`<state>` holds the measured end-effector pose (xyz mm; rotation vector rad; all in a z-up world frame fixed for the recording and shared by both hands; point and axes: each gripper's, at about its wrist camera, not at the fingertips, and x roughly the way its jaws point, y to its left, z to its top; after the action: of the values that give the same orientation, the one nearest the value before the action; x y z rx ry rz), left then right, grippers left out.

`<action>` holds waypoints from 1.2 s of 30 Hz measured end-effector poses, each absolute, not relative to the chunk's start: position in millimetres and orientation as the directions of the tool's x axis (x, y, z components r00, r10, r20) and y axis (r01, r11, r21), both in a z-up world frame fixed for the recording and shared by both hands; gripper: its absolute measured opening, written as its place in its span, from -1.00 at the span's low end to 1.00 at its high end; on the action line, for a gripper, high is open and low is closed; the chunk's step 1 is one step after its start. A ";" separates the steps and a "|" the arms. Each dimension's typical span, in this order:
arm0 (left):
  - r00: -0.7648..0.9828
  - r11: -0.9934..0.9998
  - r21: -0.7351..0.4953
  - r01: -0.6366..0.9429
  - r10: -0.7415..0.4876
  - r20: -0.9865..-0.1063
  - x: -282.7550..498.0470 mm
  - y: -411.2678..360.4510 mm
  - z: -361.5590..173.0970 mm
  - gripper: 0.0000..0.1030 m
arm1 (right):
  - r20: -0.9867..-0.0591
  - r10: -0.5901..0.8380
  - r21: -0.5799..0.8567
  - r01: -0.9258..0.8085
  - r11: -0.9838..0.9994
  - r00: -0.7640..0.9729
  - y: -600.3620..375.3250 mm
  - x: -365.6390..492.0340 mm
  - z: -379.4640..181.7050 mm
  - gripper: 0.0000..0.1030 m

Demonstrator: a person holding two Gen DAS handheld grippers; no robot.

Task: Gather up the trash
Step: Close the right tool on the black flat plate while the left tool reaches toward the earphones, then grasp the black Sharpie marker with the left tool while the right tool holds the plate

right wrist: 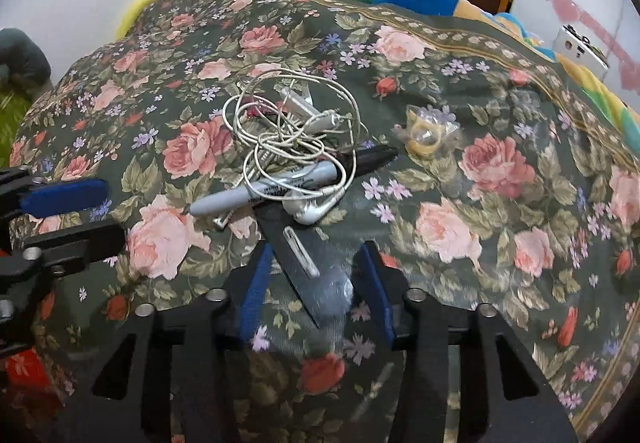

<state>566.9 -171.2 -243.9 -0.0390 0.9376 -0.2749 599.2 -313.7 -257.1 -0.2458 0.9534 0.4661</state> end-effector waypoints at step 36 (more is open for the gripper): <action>0.494 0.939 -0.162 0.302 -0.299 -0.816 614.3 -218.3 -257.9 -0.65 | -0.834 0.234 0.079 -0.311 0.947 0.500 -364.9 532.5 -258.6 -0.53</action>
<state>614.3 -218.3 -257.9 0.0031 0.9891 -0.3647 532.5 -364.9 -258.6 -0.0847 0.9942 0.3297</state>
